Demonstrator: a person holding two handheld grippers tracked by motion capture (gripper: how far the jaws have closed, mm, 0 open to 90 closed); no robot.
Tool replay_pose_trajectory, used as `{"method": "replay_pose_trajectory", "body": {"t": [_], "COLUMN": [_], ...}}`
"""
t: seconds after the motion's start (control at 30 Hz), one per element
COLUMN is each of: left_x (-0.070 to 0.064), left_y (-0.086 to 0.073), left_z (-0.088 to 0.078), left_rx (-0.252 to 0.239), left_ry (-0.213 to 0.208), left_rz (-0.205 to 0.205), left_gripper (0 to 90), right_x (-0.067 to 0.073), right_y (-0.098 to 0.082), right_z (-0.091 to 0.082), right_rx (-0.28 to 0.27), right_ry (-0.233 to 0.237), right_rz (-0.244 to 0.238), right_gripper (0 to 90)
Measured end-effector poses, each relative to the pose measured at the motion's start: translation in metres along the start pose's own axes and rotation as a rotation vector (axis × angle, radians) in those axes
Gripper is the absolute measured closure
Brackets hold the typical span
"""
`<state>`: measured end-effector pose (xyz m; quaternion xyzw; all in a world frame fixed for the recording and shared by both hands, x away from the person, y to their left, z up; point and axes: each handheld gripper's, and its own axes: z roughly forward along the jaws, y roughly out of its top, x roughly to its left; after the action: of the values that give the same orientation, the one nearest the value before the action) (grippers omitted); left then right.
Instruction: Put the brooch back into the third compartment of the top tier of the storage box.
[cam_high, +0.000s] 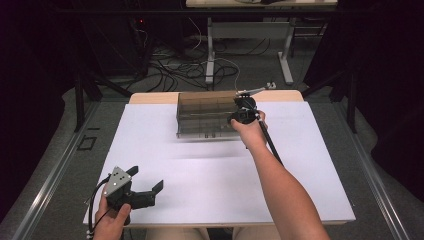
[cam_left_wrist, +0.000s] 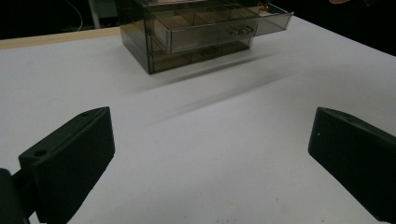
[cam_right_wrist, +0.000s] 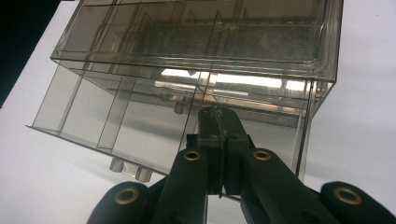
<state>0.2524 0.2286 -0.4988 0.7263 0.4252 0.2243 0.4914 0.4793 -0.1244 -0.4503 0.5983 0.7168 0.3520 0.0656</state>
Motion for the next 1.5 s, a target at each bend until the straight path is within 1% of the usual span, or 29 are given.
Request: {"method": "replay_pose_trajectory", "body": {"t": [0.03,0.07,0.2,0.27,0.33,0.43,0.47,0.57,0.63,0.7,0.73,0.83,0.87,0.9,0.97,1.03,1.07,1.1,1.13,1.17,1.2,1.23,1.3,1.4,1.43,1.5], "left_x": [0.0,0.0,0.0,0.0,0.0,0.0,0.0,0.0,0.0,0.0,0.0,0.0,-0.001,-0.001,-0.001,-0.001,-0.001,-0.001,0.0,0.0,0.0,0.0,0.0,-0.001,-0.001,-0.001], "left_y": [0.0,0.0,0.0,0.0,0.0,0.0,0.0,0.0,0.0,0.0,0.0,0.0,0.0,0.0,0.0,0.0,0.0,-0.001,-0.001,-0.001,0.0,0.0,-0.001,-0.001,-0.001,-0.001], "left_z": [0.0,0.0,0.0,0.0,0.0,0.0,0.0,0.0,0.0,0.0,0.001,0.001,0.001,0.001,0.001,0.001,0.001,0.001,0.0,0.0,0.0,0.0,0.0,0.001,0.001,0.001], "left_rx": [0.0,-0.001,0.001,0.002,0.003,0.003,0.003,0.0,0.002,0.003,0.003,0.002,0.002,0.004,0.004,0.004,0.003,0.002,0.005,0.004,0.004,0.004,0.005,0.003,0.003,0.004], "left_ry": [0.0,0.0,0.0,-0.001,-0.002,-0.002,-0.002,-0.001,-0.003,-0.002,-0.002,-0.003,-0.003,-0.002,-0.002,0.0,0.0,-0.001,-0.002,-0.001,0.0,0.001,-0.002,-0.002,-0.002,-0.002], "left_rz": [-0.005,0.003,0.001,-0.001,0.0,-0.001,-0.001,0.001,-0.003,-0.001,-0.001,-0.005,-0.004,-0.001,0.002,-0.001,-0.001,-0.007,-0.001,-0.001,-0.003,-0.003,-0.002,-0.006,-0.007,-0.002], "left_gripper": [0.4,0.4,0.5,0.5,0.5,0.4,0.5,0.5,0.5,0.5,0.5,0.5,0.5,0.5,0.6,0.5,0.5,0.5,0.5,0.5,0.5,0.5,0.5,0.5,0.5,0.6], "right_x": [0.0,0.0,0.002,0.002,0.002,0.001,0.002,0.0,0.0,0.0,-0.001,0.0,0.001,0.001,0.002,0.003,0.003,0.004,0.004,0.004,0.005,0.006,0.006,0.005,0.005,0.004], "right_y": [0.0,0.0,-0.001,0.0,0.0,0.0,0.0,0.001,0.001,0.001,0.001,0.0,0.001,0.0,0.0,-0.001,-0.001,-0.001,-0.001,-0.001,-0.001,-0.001,-0.002,-0.002,-0.002,-0.001], "right_z": [0.0,0.001,0.001,0.0,-0.001,-0.003,-0.004,-0.007,-0.008,-0.01,-0.01,-0.011,-0.012,-0.013,-0.014,-0.016,-0.017,-0.017,-0.019,-0.019,-0.02,-0.021,-0.021,-0.024,-0.025,-0.027], "right_rx": [0.0,0.001,-0.004,-0.006,-0.014,-0.02,-0.028,-0.029,-0.023,-0.023,-0.033,-0.027,-0.03,-0.035,-0.043,-0.047,-0.051,-0.057,-0.056,-0.063,-0.068,-0.067,-0.061,-0.085,-0.094,-0.091], "right_ry": [-0.002,-0.003,-0.008,-0.007,0.006,0.002,0.006,0.011,0.021,0.017,0.028,0.032,0.036,0.032,0.046,0.035,0.042,0.048,0.052,0.048,0.05,0.044,0.057,0.064,0.071,0.078], "right_rz": [0.002,-0.001,-0.01,-0.016,-0.005,-0.008,0.001,-0.005,0.005,-0.003,-0.001,-0.009,-0.003,-0.012,-0.024,-0.028,-0.022,-0.005,-0.007,-0.021,-0.025,-0.035,-0.039,-0.062,-0.06,-0.056], "right_gripper": [89.9,89.9,88.8,86.3,84.3,80.5,79.2,76.6,73.9,72.5,71.4,65.7,64.0,62.7,59.4,58.8,57.9,57.0,56.0,54.8,53.1,50.7,47.4,46.1,45.4,44.9]}}
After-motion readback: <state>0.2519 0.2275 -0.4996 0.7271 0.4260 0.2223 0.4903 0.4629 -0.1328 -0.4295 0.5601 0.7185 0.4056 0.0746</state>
